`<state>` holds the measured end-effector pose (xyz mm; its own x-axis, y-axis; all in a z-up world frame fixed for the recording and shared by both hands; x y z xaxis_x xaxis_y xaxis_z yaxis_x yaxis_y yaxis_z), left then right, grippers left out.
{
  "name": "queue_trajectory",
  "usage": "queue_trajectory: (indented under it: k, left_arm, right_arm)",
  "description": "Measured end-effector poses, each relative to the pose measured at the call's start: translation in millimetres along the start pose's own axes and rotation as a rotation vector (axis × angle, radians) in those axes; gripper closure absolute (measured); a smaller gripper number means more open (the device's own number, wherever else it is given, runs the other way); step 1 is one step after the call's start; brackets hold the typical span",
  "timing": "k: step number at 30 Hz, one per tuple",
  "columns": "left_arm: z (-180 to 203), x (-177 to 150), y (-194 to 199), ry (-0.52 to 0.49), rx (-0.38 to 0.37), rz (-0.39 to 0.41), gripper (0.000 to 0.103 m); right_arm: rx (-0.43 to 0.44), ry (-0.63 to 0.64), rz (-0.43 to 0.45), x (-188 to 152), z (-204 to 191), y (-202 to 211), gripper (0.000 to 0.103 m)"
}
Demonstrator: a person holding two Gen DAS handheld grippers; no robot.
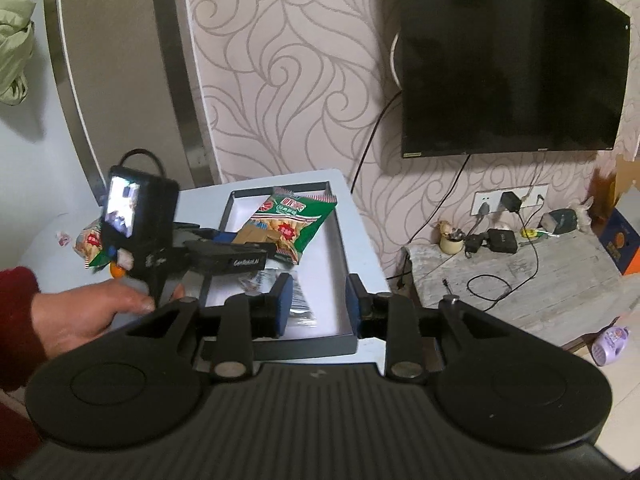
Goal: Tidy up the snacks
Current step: 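Carry both items to the black box and open the left tool inside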
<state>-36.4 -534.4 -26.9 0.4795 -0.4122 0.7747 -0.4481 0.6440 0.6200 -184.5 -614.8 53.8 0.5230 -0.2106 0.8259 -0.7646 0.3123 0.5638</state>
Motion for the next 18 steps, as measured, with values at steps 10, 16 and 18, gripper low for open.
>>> queue_trajectory:
  k: [10,16,18]
  left_arm:
    - [-2,9,-1,-0.038,0.027,0.022,0.028]
    - [11,6,32,-0.104,-0.009,0.104,0.022]
    - [15,8,44,-0.133,-0.012,0.132,0.022]
  right_arm:
    - [-0.013,-0.004,0.002,-2,8,6,0.070]
    - [0.011,0.007,-0.007,2,-10,0,0.068]
    - [0.023,0.017,-0.007,3,-21,-1,0.067]
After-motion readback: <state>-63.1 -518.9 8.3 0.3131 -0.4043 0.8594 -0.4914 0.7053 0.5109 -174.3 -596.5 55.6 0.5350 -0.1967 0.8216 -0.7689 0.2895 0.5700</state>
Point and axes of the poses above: each gripper's, at about its wrist camera, not at the fingertips, and y roughly against the way its jaws point, z to its right, x to its top, the point moved 10 cm from there along -y, roughly the way its jaws point, and after that the axes turned 11 degrees about -x, right-handed, at the moved point
